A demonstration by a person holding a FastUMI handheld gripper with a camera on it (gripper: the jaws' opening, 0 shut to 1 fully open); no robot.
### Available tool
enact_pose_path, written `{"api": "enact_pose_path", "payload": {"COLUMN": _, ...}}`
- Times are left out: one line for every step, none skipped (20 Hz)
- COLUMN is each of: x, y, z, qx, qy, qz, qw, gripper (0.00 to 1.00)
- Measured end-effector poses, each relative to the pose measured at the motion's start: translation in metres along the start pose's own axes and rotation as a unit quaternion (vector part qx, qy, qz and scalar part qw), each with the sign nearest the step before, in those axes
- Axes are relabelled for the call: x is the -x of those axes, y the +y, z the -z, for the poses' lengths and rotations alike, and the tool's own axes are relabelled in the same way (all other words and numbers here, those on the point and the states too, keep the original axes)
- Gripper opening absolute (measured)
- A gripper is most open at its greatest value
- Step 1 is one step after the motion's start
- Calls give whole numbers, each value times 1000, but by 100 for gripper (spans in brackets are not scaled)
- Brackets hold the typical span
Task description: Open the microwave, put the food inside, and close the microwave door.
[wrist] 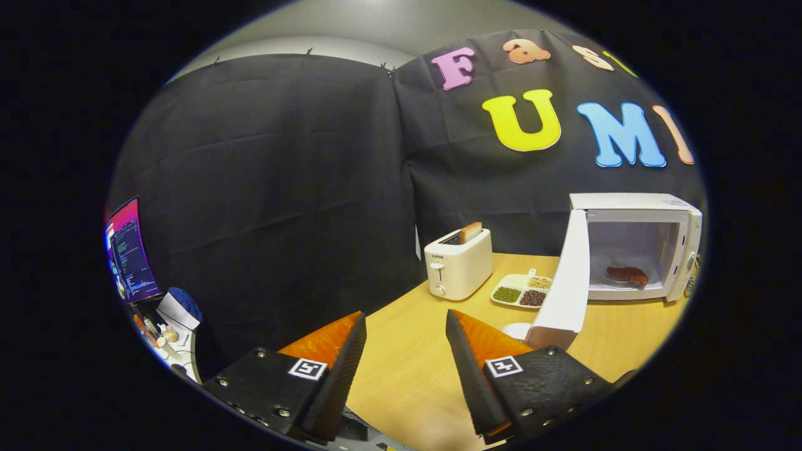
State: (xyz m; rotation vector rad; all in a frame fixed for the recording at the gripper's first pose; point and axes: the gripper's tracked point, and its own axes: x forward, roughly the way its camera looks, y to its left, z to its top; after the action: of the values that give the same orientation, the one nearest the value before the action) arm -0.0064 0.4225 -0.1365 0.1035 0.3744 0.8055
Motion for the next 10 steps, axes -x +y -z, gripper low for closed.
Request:
{"api": "enact_pose_path", "payload": {"x": -1, "y": -7, "z": 6, "qx": 3, "qy": 5, "qz": 10, "qw": 1000, "gripper": 73}}
{"api": "enact_pose_path", "payload": {"x": -4, "y": -13, "z": 12, "qx": 6, "qy": 12, "qz": 19, "qw": 1000, "gripper": 58}}
{"api": "enact_pose_path", "payload": {"x": -5, "y": -20, "z": 16, "qx": 6, "qy": 18, "qz": 29, "qw": 999, "gripper": 52}}
{"api": "enact_pose_path", "payload": {"x": -6, "y": -27, "z": 18, "qx": 5, "qy": 20, "qz": 38, "qw": 999, "gripper": 39}}
{"api": "enact_pose_path", "payload": {"x": -7, "y": -30, "z": 21, "qx": 2, "qy": 26, "qz": 38, "qw": 999, "gripper": 33}}
{"api": "enact_pose_path", "payload": {"x": -9, "y": -28, "z": 26, "qx": 2, "qy": 30, "qz": 32, "qw": 999, "gripper": 31}}
{"api": "enact_pose_path", "payload": {"x": 16, "y": -41, "z": 19, "qx": 11, "qy": 19, "qz": 61, "qw": 998, "gripper": 29}}
{"api": "enact_pose_path", "payload": {"x": 0, "y": -41, "z": 20, "qx": 17, "qy": 21, "qz": 64, "qw": 998, "gripper": 1}}
{"api": "enact_pose_path", "payload": {"x": -5, "y": -45, "z": 22, "qx": 21, "qy": 25, "qz": 66, "qw": 997, "gripper": 2}}
{"api": "enact_pose_path", "payload": {"x": -2, "y": -45, "z": 24, "qx": 22, "qy": 27, "qz": 64, "qw": 997, "gripper": 1}}
